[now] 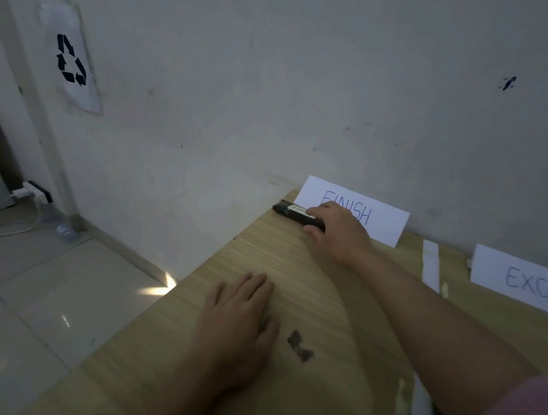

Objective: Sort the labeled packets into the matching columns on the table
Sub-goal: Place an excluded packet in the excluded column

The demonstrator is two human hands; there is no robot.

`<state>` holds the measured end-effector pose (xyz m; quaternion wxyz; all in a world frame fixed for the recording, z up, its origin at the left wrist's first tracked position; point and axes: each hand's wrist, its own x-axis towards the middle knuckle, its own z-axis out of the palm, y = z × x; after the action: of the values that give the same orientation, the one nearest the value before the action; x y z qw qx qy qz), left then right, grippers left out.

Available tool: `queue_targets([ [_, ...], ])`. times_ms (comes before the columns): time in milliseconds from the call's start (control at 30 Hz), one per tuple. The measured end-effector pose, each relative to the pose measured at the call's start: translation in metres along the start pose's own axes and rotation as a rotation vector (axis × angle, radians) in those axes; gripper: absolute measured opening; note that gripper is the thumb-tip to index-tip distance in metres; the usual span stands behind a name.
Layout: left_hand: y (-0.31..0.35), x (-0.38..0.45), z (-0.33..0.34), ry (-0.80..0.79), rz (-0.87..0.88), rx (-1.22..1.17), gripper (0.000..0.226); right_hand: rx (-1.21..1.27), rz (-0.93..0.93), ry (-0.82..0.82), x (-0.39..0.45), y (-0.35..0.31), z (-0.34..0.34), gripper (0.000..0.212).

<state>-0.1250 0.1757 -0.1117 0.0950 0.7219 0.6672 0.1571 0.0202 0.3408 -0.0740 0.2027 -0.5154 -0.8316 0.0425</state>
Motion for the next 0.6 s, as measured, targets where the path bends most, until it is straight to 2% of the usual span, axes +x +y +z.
queue_targets([
  [133,0.003,-0.003,-0.003,0.017,0.012,-0.017,0.051,0.071,-0.09,-0.032,-0.05,-0.011,-0.028,0.024],
  [300,0.009,-0.029,-0.014,0.117,0.057,-0.092,0.034,0.088,-0.191,-0.142,-0.118,-0.03,-0.053,0.017],
  [467,0.013,-0.069,-0.024,0.094,0.087,-0.073,0.03,0.103,-0.26,-0.317,-0.172,-0.052,-0.066,0.019],
  [600,0.016,-0.094,-0.03,0.092,0.098,-0.036,0.029,0.102,-0.216,-0.546,-0.204,-0.067,-0.073,0.038],
])
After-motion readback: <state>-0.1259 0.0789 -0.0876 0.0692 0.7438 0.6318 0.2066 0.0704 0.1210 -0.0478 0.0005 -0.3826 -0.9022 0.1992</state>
